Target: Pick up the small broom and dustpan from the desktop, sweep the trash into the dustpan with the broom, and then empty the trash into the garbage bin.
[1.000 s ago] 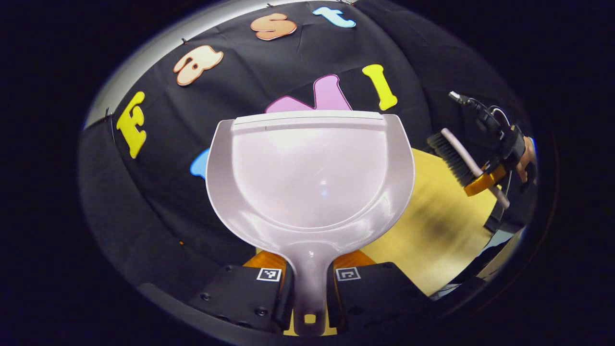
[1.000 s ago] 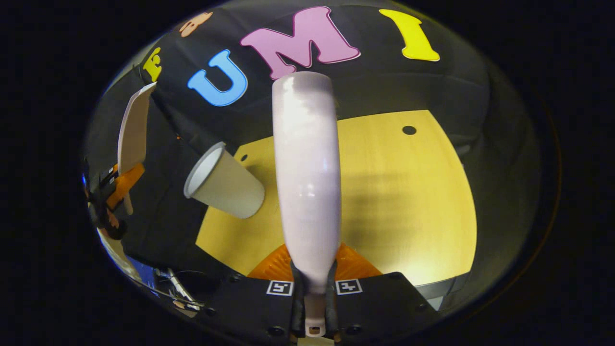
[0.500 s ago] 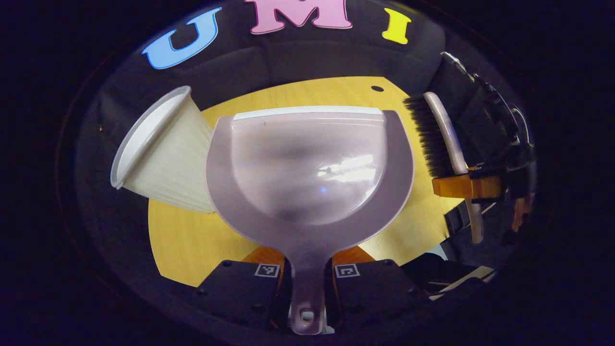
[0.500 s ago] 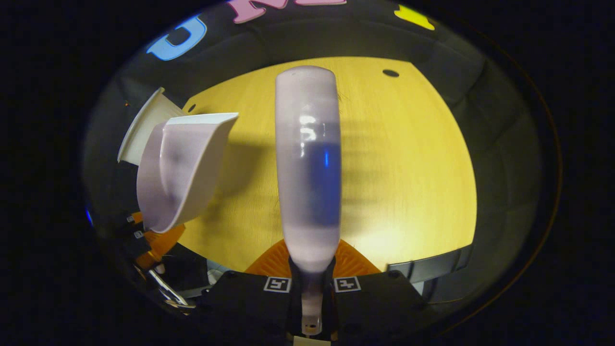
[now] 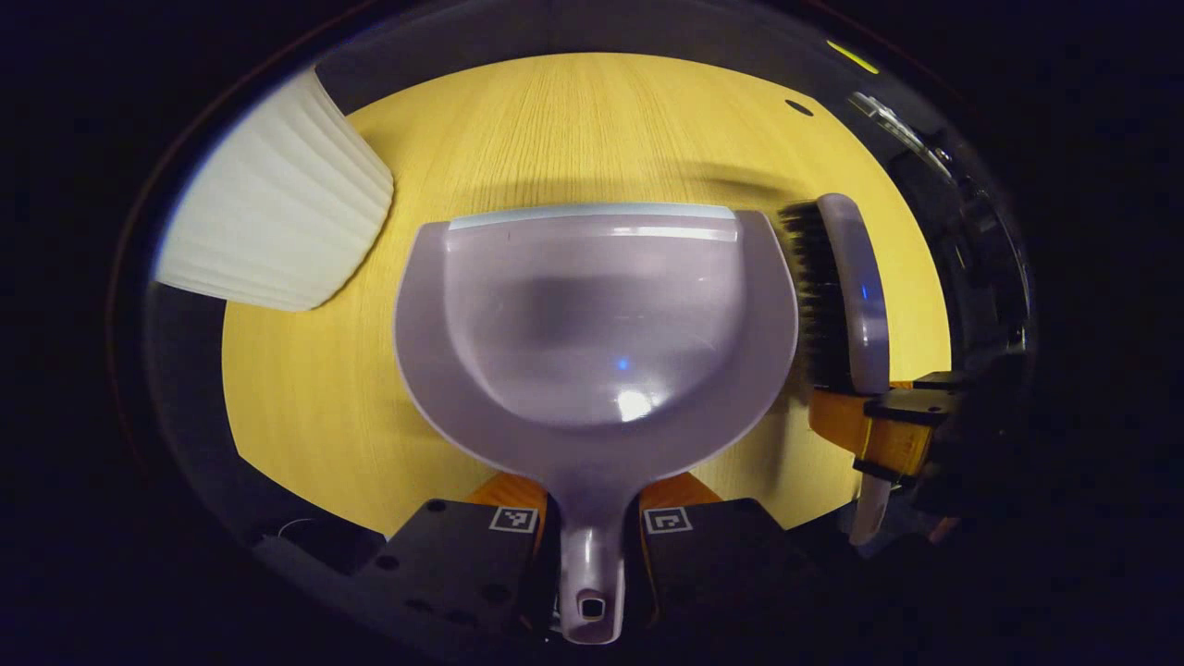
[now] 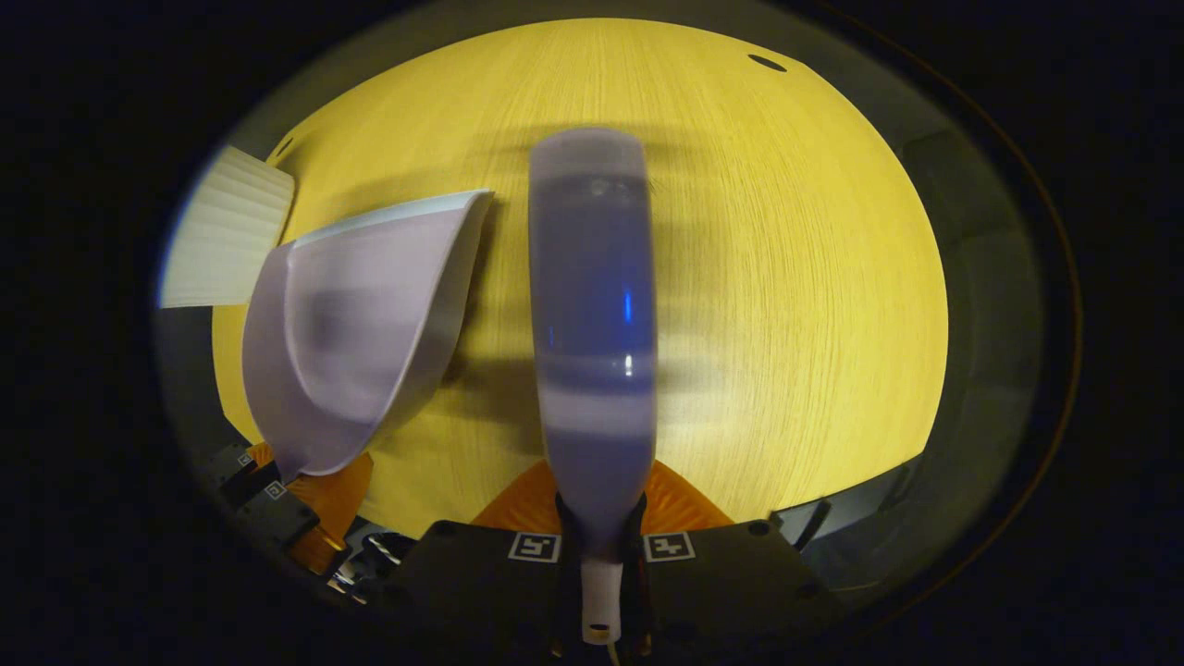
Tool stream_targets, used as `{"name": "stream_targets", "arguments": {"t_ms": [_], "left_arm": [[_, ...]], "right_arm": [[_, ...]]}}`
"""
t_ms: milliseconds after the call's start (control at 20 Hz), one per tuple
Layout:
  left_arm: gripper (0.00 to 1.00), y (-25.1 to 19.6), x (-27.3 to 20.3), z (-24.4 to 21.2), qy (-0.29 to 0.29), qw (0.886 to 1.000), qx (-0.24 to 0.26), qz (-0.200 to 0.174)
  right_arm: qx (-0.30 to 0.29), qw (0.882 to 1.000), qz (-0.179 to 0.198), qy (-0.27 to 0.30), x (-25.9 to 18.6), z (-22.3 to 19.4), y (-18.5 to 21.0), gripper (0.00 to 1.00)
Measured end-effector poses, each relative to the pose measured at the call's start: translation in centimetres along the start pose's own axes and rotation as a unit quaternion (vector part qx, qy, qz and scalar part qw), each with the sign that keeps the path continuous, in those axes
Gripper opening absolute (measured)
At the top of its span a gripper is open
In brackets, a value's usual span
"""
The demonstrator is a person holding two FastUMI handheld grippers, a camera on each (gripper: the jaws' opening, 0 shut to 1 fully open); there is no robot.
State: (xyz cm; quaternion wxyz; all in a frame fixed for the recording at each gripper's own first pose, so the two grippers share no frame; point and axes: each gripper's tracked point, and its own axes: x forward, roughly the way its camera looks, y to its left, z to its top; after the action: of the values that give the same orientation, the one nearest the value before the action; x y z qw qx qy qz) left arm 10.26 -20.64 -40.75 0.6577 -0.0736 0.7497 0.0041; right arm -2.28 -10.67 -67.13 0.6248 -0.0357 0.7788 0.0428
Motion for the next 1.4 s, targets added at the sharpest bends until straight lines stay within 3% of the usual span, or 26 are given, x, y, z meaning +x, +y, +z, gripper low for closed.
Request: {"name": "stream_targets", "arguments": {"t_ms": [350, 600, 650, 700, 850, 900, 950, 1050, 1100, 1150, 1400], "left_arm": [[0.26, -0.2, 0.4, -0.9, 0.023, 1.0, 0.001, 0.006], [0.28, 0.0, 0.6, -1.0, 0.049, 0.999, 0.009, -0.002], [0.29, 0.0, 0.7, -1.0, 0.052, 0.999, 0.007, -0.003], [0.29, -0.1, 0.7, -1.2, 0.057, 0.998, 0.01, -0.005], [0.32, -0.5, 0.7, -1.6, 0.067, 0.997, 0.015, -0.018], [0.4, -0.6, 0.6, -1.8, 0.07, 0.997, 0.019, -0.023], [0.44, -0.5, 0.6, -1.9, 0.074, 0.997, 0.023, -0.022], [0.73, -0.2, 0.1, -2.1, 0.072, 0.997, 0.018, -0.013], [0.87, -0.4, 0.2, -2.3, 0.073, 0.997, 0.019, -0.013], [0.87, -0.5, 0.0, -2.4, 0.073, 0.997, 0.018, -0.017], [0.87, -0.7, -2.4, -2.6, 0.032, 0.999, 0.037, -0.02]], "right_arm": [[0.009, 1.0, 0.004, 0.024, 0.7, 1.1, 0.2, 0.17], [0.013, 0.999, -0.002, 0.03, 0.9, 1.1, 0.5, 0.25], [0.014, 0.999, -0.003, 0.035, 0.9, 0.7, 0.5, 0.21], [0.01, 0.999, -0.003, 0.039, 0.9, 0.5, 0.4, 0.3], [0.003, 0.999, -0.002, 0.041, 0.8, 0.2, 0.5, 0.34], [0.0, 0.999, 0.0, 0.044, 0.7, 0.1, 0.6, 0.49], [-0.002, 0.999, 0.0, 0.045, 0.6, 0.0, 0.6, 0.57], [0.003, 0.999, -0.001, 0.042, 0.3, 0.0, 0.4, 0.77], [0.005, 0.999, -0.003, 0.035, 0.2, 0.1, 0.2, 0.95], [0.007, 0.999, -0.003, 0.032, 0.1, 0.1, 0.2, 0.99], [-0.01, 1.0, 0.019, -0.015, -3.2, 0.0, 0.4, 0.96]]}}
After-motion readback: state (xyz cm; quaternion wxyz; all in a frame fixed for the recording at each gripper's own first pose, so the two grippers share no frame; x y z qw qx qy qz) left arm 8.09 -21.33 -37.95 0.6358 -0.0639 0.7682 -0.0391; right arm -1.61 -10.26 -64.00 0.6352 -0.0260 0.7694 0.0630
